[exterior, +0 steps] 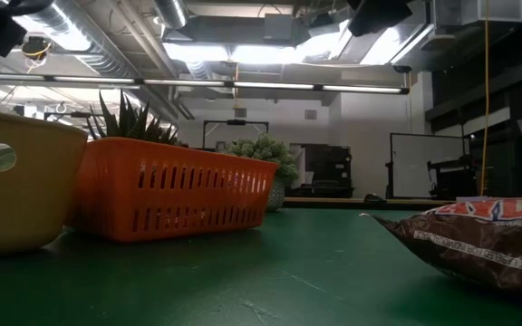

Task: Sort candy
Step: Put the yellow candy into the blue bin, then put the white chocolate into the orange bin

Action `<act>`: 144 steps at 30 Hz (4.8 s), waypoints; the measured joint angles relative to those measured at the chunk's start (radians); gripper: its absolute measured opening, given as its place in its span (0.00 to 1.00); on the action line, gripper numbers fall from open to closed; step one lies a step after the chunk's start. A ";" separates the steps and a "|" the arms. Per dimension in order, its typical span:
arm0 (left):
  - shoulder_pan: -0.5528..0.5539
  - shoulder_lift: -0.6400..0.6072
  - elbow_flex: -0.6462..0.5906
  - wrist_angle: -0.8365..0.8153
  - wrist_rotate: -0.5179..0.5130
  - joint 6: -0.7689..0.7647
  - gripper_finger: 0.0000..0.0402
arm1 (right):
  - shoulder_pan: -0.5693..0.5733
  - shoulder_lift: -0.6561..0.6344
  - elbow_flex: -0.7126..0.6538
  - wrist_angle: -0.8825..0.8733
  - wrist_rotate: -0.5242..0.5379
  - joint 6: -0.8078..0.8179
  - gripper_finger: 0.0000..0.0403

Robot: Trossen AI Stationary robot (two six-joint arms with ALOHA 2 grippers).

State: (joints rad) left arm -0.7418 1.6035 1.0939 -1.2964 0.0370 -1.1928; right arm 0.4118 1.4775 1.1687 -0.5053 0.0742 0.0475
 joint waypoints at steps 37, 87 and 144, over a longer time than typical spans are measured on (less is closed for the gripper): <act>0.112 0.000 0.141 0.131 -0.260 -0.025 0.41 | 0.270 0.000 -0.285 -0.195 -0.058 0.508 0.55; 0.276 0.000 0.141 0.716 -0.492 0.763 0.40 | -0.059 0.000 -0.086 0.112 0.103 -0.016 0.01; 0.277 0.000 0.141 0.752 -0.493 0.786 0.41 | -0.581 0.538 0.370 0.262 -0.173 -0.188 0.58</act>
State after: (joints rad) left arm -0.4648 1.6035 1.2346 -0.5446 -0.4557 -0.4072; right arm -0.1696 2.0159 1.5383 -0.2433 -0.0989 -0.1405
